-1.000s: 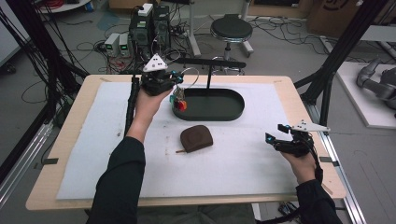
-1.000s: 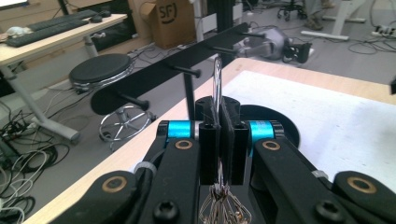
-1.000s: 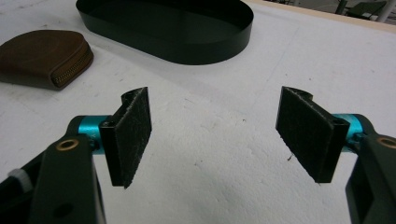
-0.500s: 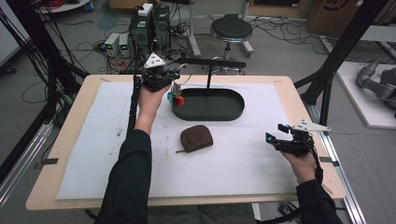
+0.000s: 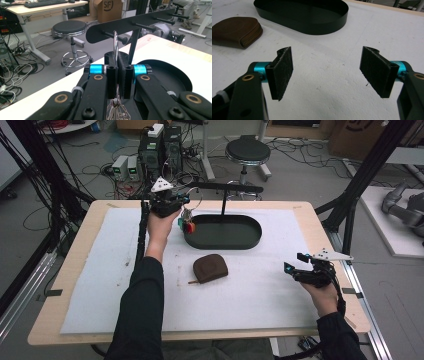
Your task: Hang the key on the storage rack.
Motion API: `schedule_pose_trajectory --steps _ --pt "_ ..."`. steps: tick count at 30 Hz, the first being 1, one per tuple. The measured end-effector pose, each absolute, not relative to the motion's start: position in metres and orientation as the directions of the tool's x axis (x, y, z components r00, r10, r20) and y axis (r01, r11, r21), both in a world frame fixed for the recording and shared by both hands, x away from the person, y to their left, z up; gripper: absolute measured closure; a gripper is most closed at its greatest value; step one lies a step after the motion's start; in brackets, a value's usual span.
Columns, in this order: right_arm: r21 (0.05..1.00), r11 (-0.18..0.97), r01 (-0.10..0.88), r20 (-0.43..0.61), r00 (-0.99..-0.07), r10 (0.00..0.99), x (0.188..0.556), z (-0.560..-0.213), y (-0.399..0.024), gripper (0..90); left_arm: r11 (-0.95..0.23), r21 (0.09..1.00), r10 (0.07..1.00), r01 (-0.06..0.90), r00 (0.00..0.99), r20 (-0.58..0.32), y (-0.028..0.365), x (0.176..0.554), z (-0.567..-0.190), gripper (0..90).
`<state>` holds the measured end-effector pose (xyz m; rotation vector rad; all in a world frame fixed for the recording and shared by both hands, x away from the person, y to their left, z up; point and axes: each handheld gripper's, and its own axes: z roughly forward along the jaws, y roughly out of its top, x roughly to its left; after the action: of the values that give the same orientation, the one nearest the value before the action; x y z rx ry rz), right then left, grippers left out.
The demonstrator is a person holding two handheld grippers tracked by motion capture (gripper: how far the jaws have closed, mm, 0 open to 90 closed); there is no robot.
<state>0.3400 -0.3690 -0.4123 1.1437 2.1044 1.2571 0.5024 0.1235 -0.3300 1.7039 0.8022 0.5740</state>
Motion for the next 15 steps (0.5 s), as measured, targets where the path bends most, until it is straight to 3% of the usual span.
schedule_pose_trajectory --steps 15 --pt "0.869 0.242 0.432 0.050 -0.563 0.825 0.3399 -0.4123 -0.3691 27.3 -0.135 0.963 0.764 0.233 0.644 -0.049 0.1212 0.5067 -0.3356 86.2"
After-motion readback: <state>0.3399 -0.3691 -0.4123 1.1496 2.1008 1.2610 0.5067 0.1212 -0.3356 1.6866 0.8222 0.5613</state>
